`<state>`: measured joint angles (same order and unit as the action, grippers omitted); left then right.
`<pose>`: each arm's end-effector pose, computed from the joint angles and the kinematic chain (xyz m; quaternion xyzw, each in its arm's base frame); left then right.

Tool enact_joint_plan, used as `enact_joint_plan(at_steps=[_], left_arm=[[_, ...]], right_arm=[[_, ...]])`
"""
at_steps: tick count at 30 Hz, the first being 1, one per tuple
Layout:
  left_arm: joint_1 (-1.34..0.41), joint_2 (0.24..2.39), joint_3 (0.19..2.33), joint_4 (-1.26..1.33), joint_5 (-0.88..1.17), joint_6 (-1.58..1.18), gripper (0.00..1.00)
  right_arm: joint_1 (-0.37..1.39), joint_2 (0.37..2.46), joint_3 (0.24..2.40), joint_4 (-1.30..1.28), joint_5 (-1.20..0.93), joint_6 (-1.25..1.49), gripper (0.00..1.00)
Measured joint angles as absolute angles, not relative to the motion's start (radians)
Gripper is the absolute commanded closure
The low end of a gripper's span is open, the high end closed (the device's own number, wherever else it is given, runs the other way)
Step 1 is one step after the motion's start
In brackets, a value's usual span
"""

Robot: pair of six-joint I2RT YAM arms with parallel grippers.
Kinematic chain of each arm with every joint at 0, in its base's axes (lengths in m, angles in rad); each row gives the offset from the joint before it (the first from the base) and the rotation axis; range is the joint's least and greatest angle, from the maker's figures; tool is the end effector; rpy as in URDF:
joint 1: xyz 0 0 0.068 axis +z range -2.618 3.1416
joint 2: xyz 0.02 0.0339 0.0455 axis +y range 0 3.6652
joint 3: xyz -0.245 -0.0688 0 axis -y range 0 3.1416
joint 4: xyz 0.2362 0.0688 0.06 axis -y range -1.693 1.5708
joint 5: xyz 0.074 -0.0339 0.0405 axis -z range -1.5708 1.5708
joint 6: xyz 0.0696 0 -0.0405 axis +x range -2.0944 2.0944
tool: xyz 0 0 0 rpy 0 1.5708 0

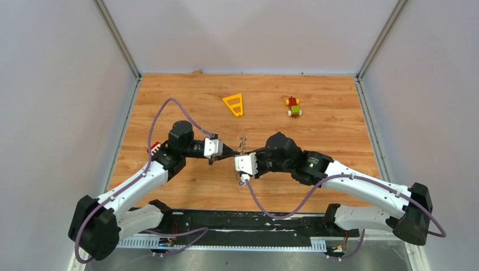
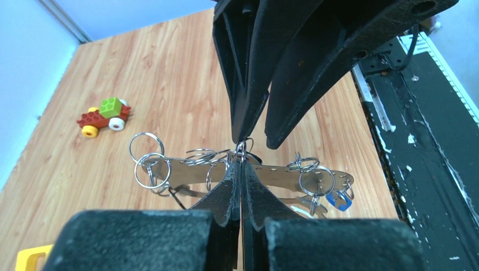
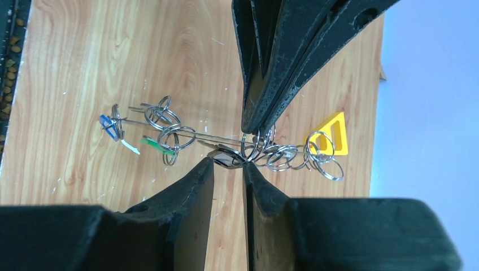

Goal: Put the keys on the keyring
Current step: Insert the key onto the keyring.

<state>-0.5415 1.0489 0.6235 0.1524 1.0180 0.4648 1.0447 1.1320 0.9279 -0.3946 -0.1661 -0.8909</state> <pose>0.1788 -0.1766 0.2533 0.5935 0.4675 -0.4082 0.5124 0.1292 0.2455 0.2658 -0.7477 0.4678 0.1089 0.4585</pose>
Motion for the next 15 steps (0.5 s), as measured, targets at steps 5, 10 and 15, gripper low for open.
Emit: enact_joint_plan(at_steps=[5,10,15], left_arm=[[-0.534,1.049,0.617,0.226,1.02,0.402,1.0],[-0.534,1.051,0.614,0.259,1.021,0.368,1.0],[-0.534,1.051,0.613,0.274,1.02,0.358,1.0]], right_arm=[[1.045,1.119,0.928,-0.379,-0.141,-0.889,0.85],[1.045,1.118,0.928,-0.373,-0.115,-0.88,0.85],[1.045,1.119,0.928,-0.363,-0.098,-0.866,0.86]])
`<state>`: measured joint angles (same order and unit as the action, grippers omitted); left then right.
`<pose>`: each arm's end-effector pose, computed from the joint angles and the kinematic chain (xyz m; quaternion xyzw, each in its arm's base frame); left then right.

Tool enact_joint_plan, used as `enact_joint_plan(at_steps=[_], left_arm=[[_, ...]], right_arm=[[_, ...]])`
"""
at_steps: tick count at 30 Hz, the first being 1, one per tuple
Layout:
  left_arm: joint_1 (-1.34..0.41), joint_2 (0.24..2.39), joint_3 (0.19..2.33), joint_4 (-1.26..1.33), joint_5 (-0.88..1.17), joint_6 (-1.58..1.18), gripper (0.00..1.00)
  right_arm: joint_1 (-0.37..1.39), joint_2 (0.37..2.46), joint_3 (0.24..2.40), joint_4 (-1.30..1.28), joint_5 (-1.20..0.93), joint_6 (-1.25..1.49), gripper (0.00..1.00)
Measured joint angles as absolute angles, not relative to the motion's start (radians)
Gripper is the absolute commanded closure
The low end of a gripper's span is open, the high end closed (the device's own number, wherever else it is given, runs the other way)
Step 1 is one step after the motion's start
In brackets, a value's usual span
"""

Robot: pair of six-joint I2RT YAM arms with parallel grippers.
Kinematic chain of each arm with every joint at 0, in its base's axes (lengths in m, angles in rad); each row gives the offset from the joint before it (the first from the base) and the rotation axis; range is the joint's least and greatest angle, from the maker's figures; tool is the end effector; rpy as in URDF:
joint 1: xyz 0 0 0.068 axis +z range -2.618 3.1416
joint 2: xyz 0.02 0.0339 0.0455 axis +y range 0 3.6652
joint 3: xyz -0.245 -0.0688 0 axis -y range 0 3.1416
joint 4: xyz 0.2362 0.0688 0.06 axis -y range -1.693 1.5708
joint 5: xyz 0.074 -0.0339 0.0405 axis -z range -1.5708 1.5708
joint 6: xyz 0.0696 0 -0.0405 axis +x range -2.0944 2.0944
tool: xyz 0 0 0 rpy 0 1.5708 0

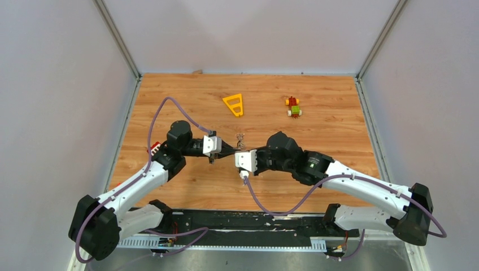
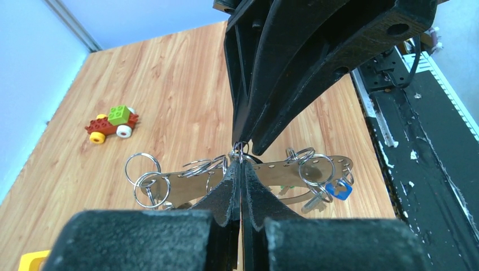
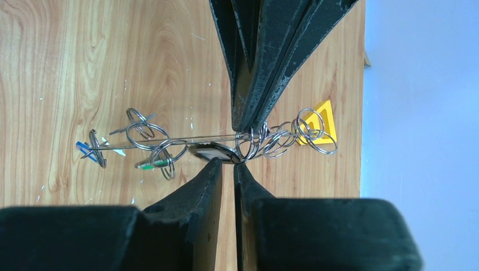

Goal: Put the keys on the keyring
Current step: Insert the key onto the keyring, then adjust the key on the keyring.

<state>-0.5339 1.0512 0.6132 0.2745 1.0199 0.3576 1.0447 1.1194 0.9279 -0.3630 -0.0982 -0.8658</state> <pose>0.1822 -0.1766 0.2623 0.5719 0.4643 -0.4205 0.5297 0.1338 0.2440 0.2725 -0.7262 0.4843 0.0861 0.4802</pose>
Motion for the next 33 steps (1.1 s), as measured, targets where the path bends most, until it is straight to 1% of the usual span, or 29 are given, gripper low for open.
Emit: enact_joint_plan(at_steps=[2,5,8,11,15,21,24,26,33], left_arm=[[-0.533,1.051,0.612,0.278,1.019,0.354,1.0],[-0.532,1.051,0.604,0.286,1.019,0.346,1.0],[-0.53,1.051,0.601,0.291,1.02,0.343,1.0],[-0.53,1.051,0.601,0.297,1.02,0.342,1.0],[-0.53,1.051,0.6,0.299,1.026,0.342,1.0],[-0.53,1.051,0.594,0.3,1.038,0.343,1.0],[-0.53,1.051,0.593,0.305,1.038,0.342,1.0],[-0.53,1.051,0.593,0.316,1.038,0.342,1.0],[-0.53,1.051,0.58,0.334,1.039,0.337,1.0]], right_arm=[[1.045,1.123,0.928,-0.36,-0.094,-0.863,0.84],[1.045,1.126,0.928,-0.36,-0.094,-0.857,0.73],[1.043,1.126,0.928,-0.359,-0.095,-0.848,0.67],[1.037,1.126,0.928,-0.358,-0.098,-0.842,0.63],[1.023,1.126,0.928,-0.358,-0.111,-0.838,0.61],[1.0,1.126,0.928,-0.358,-0.152,-0.823,0.61],[0.998,1.126,0.928,-0.358,-0.173,-0.812,0.63],[0.997,1.126,0.928,-0.358,-0.188,-0.809,0.66],[0.993,1.142,0.929,-0.358,-0.208,-0.802,0.82]])
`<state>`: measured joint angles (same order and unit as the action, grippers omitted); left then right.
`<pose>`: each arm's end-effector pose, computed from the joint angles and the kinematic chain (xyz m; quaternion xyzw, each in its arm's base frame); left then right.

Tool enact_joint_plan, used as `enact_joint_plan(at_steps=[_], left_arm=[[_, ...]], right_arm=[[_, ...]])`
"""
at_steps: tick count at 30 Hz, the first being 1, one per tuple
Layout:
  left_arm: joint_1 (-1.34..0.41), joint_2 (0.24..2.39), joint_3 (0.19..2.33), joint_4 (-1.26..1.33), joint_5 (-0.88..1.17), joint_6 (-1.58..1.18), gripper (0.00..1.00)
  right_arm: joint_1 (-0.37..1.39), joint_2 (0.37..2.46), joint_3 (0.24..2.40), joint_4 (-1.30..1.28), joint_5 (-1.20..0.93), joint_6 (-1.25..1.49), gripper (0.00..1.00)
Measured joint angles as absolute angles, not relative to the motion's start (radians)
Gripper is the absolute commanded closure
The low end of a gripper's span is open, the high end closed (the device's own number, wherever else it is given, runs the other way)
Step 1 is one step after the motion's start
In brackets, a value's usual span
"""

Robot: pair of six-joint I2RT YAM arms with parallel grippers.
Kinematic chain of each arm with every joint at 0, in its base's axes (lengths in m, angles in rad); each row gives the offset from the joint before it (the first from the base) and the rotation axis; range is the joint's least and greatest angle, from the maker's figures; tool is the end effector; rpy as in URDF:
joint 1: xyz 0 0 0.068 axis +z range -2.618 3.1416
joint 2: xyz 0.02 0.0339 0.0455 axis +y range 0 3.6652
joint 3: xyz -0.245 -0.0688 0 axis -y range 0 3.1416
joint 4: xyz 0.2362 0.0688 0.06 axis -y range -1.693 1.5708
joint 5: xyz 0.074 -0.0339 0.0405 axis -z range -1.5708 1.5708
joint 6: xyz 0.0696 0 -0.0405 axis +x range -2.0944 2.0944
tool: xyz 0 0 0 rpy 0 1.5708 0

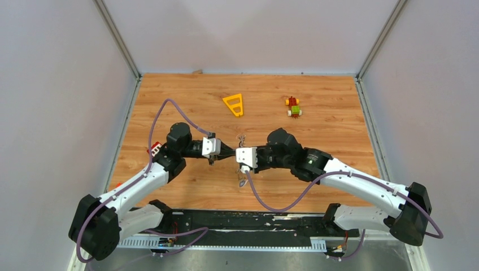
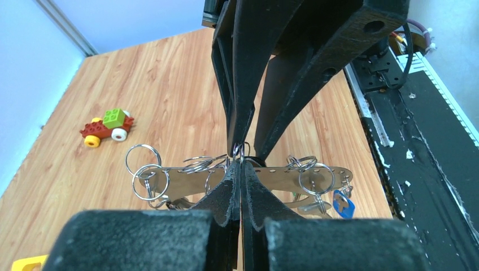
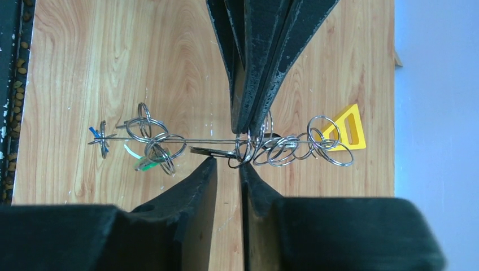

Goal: Put the keys on the keyring
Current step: Adjust the key on the keyring.

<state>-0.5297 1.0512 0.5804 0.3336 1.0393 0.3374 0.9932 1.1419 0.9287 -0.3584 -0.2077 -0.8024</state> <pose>0.1805 -0.1752 0.2576 0.5710 0.4568 -0.4274 0.5317 0.1415 0.2434 0.2681 -0.7136 0.5054 0.1360 0.4657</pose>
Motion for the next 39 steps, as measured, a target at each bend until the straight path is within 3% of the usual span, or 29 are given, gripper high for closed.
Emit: enact_joint_plan(at_steps=[5,20,23,31,39], left_arm=[[-0.53,1.051,0.577,0.334,1.042,0.336,1.0],[-0.529,1.078,0.545,0.501,1.037,0.197,1.0],[-0.528,1.085,0.537,0.523,1.037,0.179,1.0],[-0.528,1.085,0.526,0.543,1.042,0.177,1.0],[-0.528,1.091,0.506,0.619,1.073,0.152,1.0]], right_arm=[[0.988,1.146,0.929,-0.358,-0.21,-0.801,0.9],[0.978,1.156,0.929,-0.36,-0.218,-0.802,0.95],[0.975,1.158,0.929,-0.361,-0.218,-0.802,0.9],[0.91,1.118,0.929,-0.366,-0.277,-0.792,0.58],[0.878,1.074,0.946,-0.387,-0.397,-0.767,0.53]])
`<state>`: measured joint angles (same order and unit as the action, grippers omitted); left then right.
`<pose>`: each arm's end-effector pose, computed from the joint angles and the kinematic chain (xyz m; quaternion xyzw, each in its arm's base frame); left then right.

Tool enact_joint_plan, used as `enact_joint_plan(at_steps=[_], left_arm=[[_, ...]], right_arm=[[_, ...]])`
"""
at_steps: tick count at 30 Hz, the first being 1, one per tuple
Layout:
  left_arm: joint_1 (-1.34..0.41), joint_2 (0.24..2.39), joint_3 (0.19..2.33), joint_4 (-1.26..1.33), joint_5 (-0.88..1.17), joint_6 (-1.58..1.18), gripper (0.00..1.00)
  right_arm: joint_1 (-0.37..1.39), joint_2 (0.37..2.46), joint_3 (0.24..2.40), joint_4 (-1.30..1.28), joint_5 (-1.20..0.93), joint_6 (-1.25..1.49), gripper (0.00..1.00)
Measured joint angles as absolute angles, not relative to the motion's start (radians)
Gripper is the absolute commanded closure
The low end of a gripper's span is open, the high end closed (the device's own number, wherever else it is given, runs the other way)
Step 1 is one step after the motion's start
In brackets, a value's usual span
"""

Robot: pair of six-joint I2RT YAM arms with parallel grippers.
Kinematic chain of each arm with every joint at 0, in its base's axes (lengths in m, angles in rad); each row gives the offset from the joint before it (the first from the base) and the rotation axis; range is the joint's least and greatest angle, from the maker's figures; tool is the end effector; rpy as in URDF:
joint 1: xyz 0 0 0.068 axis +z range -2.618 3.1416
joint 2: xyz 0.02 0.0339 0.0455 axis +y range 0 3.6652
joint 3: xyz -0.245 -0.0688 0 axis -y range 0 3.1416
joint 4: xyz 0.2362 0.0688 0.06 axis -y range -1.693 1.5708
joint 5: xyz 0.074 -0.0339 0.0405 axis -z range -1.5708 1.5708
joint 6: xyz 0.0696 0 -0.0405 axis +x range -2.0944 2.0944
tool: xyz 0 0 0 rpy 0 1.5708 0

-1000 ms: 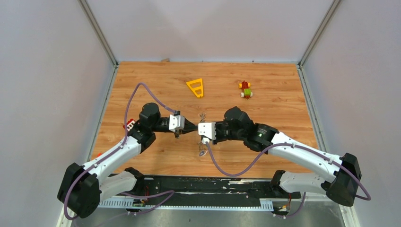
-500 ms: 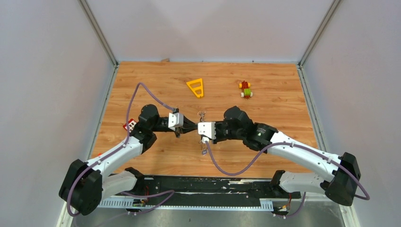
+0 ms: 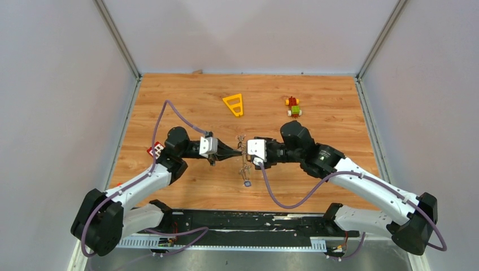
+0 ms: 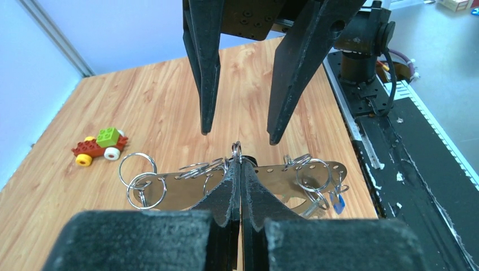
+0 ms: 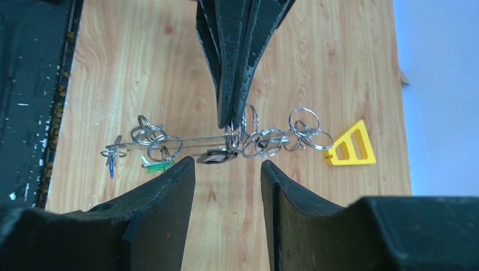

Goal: Put the keys on the keyring
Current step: Adjust the key on the keyring.

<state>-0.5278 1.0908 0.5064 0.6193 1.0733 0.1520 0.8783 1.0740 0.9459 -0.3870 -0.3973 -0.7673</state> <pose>0.1801 -0.1758 0.2543 0.5458 0.4402 -0.4644 0.5410 0.1487 0.2215 0.2901 -0.6884 0.5032 0.1976 0.4836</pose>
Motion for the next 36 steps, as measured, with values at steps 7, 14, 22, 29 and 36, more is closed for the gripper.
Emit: enact_joint_plan(at_steps=[7,14,22,29,36], left_arm=[[-0.528,1.108,0.48,0.726,1.091,0.099,1.0],[-0.528,1.108,0.456,0.785,1.095,0.072,1.0],[-0.528,1.108,0.456,0.809,1.095,0.064,1.0],[-0.528,1.114,0.45,0.812,1.096,0.065,1.0],[-0.528,1.119,0.45,0.812,1.098,0.065,1.0]], right_arm=[[0.873,1.118,0.987,-0.407,-0.452,-0.733,0.64],[0.867,1.135,0.997,-0.408,-0.465,-0.711,0.77],[0.864,1.145,0.998,-0.41,-0.479,-0.703,0.82],[0.862,1.146,1.004,-0.413,-0.482,-0.7,0.82],[0.86,1.146,1.005,-0.414,-0.494,-0.699,0.9]])
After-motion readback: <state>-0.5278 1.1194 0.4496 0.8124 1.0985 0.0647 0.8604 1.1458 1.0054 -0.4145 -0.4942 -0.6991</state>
